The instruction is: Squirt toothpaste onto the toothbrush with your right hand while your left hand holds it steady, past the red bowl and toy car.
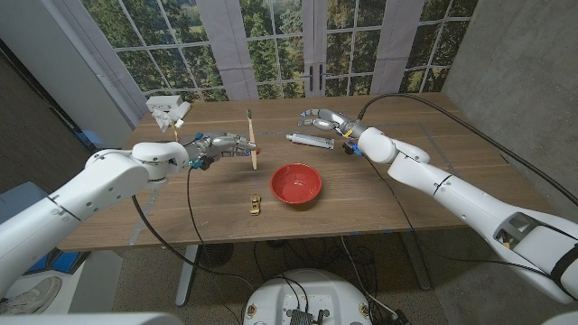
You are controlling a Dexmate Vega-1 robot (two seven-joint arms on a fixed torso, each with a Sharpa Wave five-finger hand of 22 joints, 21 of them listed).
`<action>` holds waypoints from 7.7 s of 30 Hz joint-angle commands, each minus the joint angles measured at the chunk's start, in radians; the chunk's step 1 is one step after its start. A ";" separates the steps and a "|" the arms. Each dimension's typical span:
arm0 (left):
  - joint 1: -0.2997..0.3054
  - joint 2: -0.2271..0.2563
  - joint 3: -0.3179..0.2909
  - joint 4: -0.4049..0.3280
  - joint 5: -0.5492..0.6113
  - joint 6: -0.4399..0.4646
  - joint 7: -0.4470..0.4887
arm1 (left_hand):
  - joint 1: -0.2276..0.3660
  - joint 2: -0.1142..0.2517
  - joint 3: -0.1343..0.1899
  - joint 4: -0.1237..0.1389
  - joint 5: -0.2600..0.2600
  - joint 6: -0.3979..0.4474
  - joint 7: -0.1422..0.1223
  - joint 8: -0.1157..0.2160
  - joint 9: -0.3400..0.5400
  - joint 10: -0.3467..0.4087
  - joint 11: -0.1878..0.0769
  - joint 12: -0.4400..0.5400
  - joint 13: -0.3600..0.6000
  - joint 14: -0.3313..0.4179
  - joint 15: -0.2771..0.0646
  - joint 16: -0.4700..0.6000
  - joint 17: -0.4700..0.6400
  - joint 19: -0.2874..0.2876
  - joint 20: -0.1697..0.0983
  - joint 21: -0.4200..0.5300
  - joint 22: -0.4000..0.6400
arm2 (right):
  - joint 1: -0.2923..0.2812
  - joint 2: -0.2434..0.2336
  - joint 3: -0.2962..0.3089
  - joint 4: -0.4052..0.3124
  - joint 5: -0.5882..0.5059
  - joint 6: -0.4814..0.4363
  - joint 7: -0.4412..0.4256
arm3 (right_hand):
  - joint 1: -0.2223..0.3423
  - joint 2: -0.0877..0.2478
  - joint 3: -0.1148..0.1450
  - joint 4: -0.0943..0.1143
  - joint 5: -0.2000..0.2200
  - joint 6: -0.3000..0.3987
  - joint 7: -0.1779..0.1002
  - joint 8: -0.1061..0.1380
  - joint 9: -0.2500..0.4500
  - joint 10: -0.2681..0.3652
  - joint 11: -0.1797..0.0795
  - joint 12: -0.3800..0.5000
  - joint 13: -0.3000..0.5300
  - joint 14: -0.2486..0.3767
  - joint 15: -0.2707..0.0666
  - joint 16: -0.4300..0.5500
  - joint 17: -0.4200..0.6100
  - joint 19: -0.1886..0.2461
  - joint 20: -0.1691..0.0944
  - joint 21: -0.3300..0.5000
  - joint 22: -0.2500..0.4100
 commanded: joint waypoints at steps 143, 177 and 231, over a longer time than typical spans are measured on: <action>-0.032 -0.001 0.028 0.062 -0.042 -0.010 -0.012 | 0.132 0.126 -0.033 0.003 0.024 0.009 0.003 -0.029 0.026 0.070 -0.055 -0.011 0.018 0.007 -0.141 -0.012 0.005 0.009 -0.002 0.016 0.007 | 0.274 0.197 -0.389 0.342 -0.434 -0.358 -0.090 | 0.548 0.013 -0.068 0.003 0.009 0.401 -0.082 0.133 0.024 0.452 -0.109 0.181 0.195 0.228 -0.159 0.207 0.104 0.160 -0.048 0.028 0.009; -0.064 -0.022 0.058 0.096 -0.028 -0.013 -0.039 | 0.131 0.125 -0.035 0.003 0.026 0.012 0.002 -0.035 0.030 0.072 -0.057 -0.016 0.020 0.009 -0.141 -0.015 0.007 0.008 0.000 0.017 0.007 | 0.236 0.130 -0.358 0.173 -0.624 -0.454 -0.096 | 0.600 0.011 -0.108 0.005 0.010 0.472 -0.092 0.163 0.031 0.533 -0.138 0.213 0.257 0.273 -0.186 0.285 0.147 0.178 -0.051 0.030 0.011; -0.178 -0.070 0.123 0.191 0.022 0.002 -0.121 | 0.132 0.126 -0.038 0.003 0.030 0.017 0.005 -0.044 0.035 0.077 -0.059 -0.022 0.023 0.011 -0.140 -0.020 0.009 0.007 0.002 0.019 0.007 | 0.203 0.135 -0.328 0.096 -0.833 -0.528 0.011 | 0.611 0.014 -0.147 0.015 0.013 0.481 -0.098 0.188 0.052 0.569 -0.152 0.257 0.332 0.282 -0.199 0.317 0.184 0.189 -0.057 0.034 0.013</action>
